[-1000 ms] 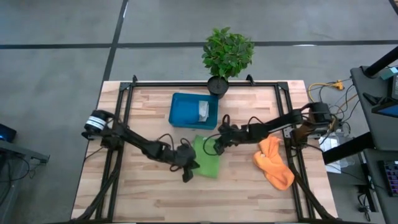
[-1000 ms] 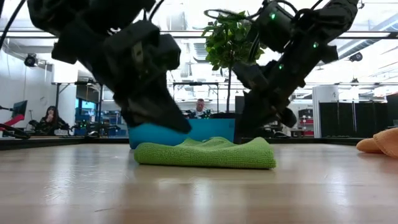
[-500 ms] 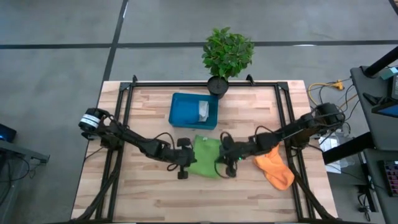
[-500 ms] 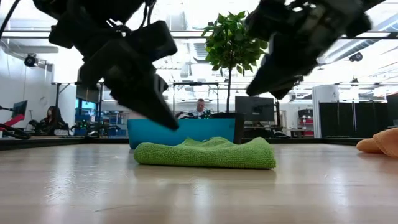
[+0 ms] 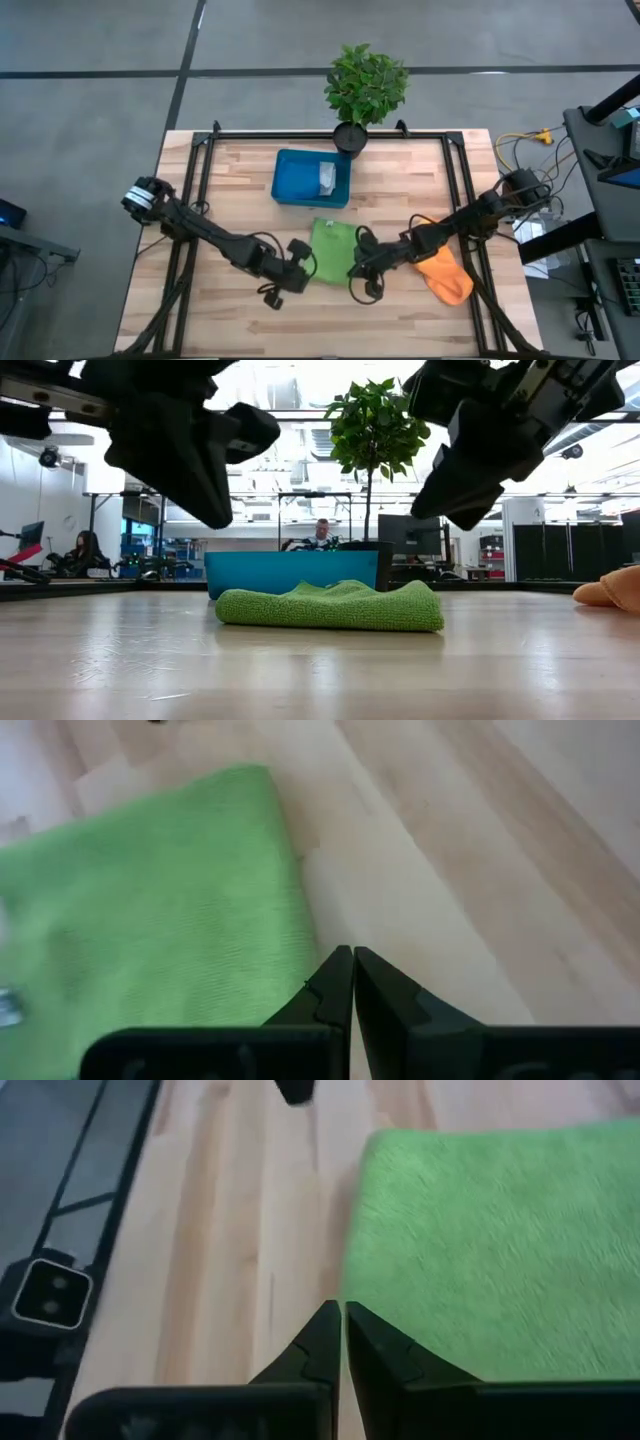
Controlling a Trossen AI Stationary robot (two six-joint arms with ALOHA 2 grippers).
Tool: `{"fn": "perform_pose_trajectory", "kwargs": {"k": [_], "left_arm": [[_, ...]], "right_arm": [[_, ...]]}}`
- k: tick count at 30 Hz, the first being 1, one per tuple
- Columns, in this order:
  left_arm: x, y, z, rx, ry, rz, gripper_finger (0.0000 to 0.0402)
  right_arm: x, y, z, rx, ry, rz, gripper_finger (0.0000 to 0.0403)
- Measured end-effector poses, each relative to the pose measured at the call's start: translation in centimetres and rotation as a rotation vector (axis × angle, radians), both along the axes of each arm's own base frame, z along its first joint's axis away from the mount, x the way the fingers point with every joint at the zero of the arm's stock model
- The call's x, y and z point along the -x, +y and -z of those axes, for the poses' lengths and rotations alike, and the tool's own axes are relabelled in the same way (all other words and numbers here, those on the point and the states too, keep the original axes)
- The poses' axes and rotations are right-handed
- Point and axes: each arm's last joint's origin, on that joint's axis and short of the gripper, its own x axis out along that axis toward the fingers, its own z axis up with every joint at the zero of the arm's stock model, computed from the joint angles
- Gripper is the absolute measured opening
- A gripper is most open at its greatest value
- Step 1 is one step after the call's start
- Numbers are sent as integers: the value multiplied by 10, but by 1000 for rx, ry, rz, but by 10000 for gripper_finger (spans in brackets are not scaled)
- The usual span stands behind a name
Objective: Fold microfiber towels
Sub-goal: Fold the green microfiber towel
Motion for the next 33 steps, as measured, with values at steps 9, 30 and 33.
{"fn": "perform_pose_trajectory", "kwargs": {"k": [9,30,33], "left_arm": [[1,4,12,-44,10,62,59],[7,24,43,-159,-98,1,239],[2,24,51,-152,-104,-12,239]], "right_arm": [[0,15,-3,149,-96,-93,111],[-44,49,46,490,240,-157,205],[-47,53,46,504,261,-167,195]]}}
